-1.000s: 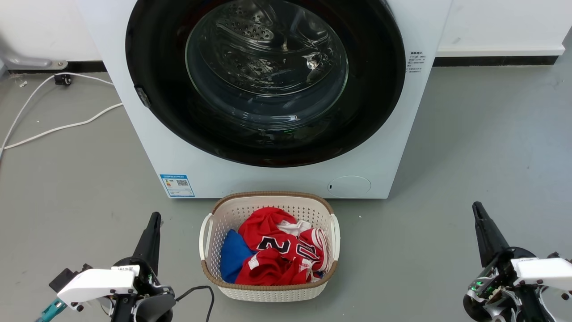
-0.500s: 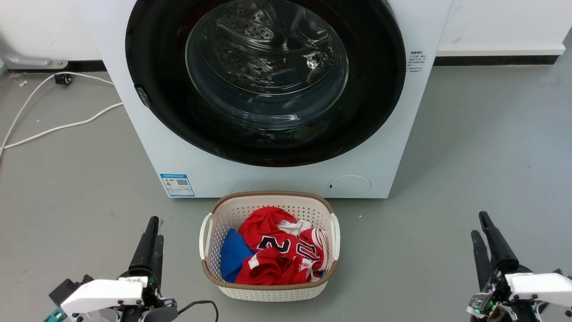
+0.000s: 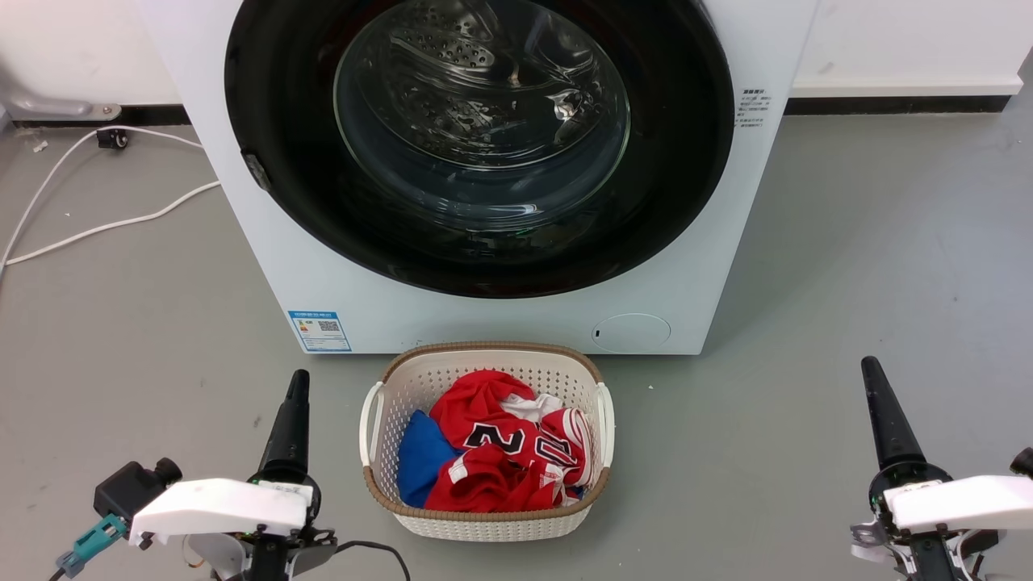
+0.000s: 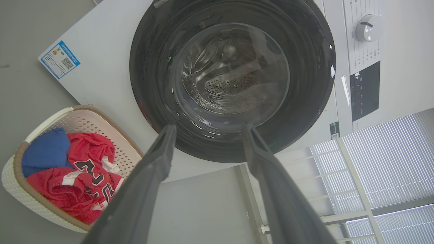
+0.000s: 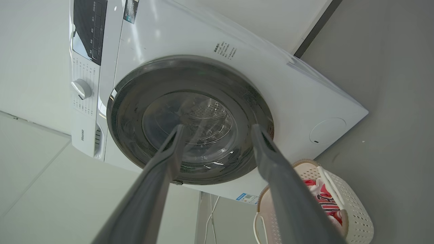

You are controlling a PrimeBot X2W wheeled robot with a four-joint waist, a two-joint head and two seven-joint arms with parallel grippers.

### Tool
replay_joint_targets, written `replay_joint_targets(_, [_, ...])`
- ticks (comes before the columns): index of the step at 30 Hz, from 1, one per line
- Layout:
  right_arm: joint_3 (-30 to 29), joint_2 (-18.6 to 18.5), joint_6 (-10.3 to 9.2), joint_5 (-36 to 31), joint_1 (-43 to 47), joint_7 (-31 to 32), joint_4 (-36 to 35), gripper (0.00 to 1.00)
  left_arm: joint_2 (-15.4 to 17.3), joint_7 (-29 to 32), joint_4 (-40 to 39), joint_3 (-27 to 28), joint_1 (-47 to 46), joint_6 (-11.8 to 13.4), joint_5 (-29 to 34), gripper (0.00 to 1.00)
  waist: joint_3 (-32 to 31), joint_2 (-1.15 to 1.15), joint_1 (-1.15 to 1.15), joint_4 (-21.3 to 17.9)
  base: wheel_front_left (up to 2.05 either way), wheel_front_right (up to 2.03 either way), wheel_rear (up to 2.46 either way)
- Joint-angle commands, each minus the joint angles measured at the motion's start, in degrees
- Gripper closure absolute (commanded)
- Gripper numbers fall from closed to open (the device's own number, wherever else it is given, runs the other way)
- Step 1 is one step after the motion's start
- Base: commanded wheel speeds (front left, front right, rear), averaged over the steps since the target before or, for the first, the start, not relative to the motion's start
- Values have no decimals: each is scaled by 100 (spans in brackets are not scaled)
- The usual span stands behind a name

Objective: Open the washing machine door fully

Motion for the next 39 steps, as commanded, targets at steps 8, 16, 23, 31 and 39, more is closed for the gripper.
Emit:
replay_joint_targets(8, [169, -6, 10, -1481, 72, -234, -507, 0, 28, -231, -302, -206, 24, 242, 1256, 0, 7, 0, 0, -5, 0, 0, 0])
replay_joint_targets(16, [246, -5, 10, -2335, 182, -378, -671, 0, 98, -377, -402, -408, 78, 433, 1967, 0, 1, 0, 0, -3, 0, 0, 0])
replay_joint_targets(23, [274, -4, 11, -2972, 278, -514, -732, 0, 189, -514, -470, -627, 103, 604, 2535, 0, -3, 0, 0, 4, 0, 0, 0])
replay_joint_targets(31, [312, -4, 11, -3419, 364, -657, -814, 0, 242, -655, -579, -806, 138, 713, 3049, 0, 0, 0, 0, 8, 0, 0, 0])
replay_joint_targets(39, [285, -3, 12, -3850, 433, -792, -960, 0, 260, -786, -685, -901, 194, 738, 3521, 0, 5, 0, 0, 6, 0, 0, 0])
